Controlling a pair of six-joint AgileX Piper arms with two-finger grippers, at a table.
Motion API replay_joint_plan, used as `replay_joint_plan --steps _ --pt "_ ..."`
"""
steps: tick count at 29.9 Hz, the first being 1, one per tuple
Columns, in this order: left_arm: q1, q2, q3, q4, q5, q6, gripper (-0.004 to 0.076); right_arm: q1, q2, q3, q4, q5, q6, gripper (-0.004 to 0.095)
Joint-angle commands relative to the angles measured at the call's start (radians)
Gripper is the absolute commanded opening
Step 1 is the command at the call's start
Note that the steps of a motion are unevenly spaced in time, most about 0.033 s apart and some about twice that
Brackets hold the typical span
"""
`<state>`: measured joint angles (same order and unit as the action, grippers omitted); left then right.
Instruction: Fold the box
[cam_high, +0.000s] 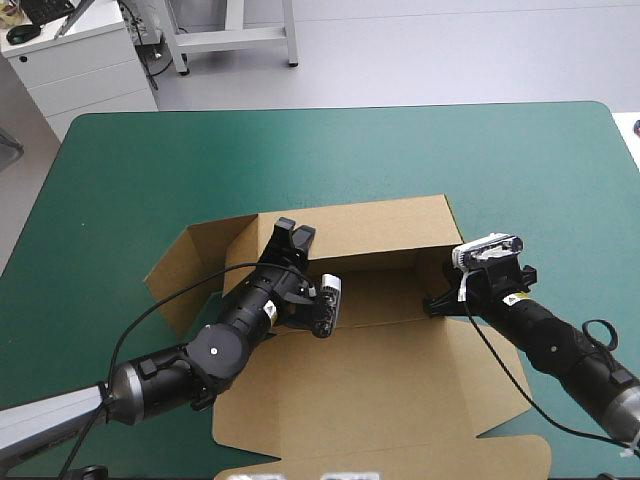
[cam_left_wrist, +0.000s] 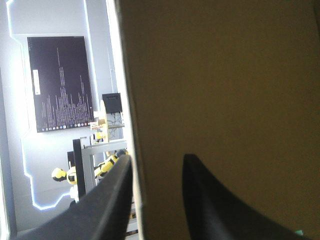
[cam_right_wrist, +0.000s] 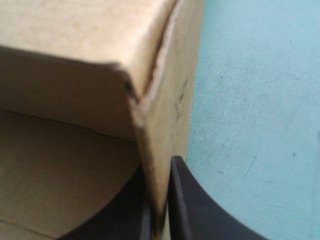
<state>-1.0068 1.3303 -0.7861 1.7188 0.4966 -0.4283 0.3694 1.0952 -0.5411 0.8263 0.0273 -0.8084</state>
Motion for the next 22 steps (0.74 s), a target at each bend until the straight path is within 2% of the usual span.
replay_joint_plan --steps 1,3,9,13,22 --pt "-0.037 -0.026 -0.023 0.083 0.032 -0.006 0.038 0.005 -0.013 -0.029 0.013 -0.069 0.0 -0.0009" --pt "-0.063 -0.026 -0.023 0.083 0.054 -0.006 0.0415 0.005 -0.013 -0.029 0.013 -0.103 0.0 -0.0009" --pt "-0.169 -0.026 -0.023 0.083 0.203 -0.001 0.042 0.005 0.007 -0.042 0.017 -0.193 0.0 -0.0008" --pt "-0.254 -0.026 -0.023 0.083 0.324 -0.001 0.042 0.003 0.07 -0.096 0.017 -0.209 -0.002 -0.0008" --pt "-0.36 -0.026 -0.023 0.081 0.455 -0.001 0.04 0.003 0.222 -0.245 0.017 -0.243 -0.004 -0.0008"
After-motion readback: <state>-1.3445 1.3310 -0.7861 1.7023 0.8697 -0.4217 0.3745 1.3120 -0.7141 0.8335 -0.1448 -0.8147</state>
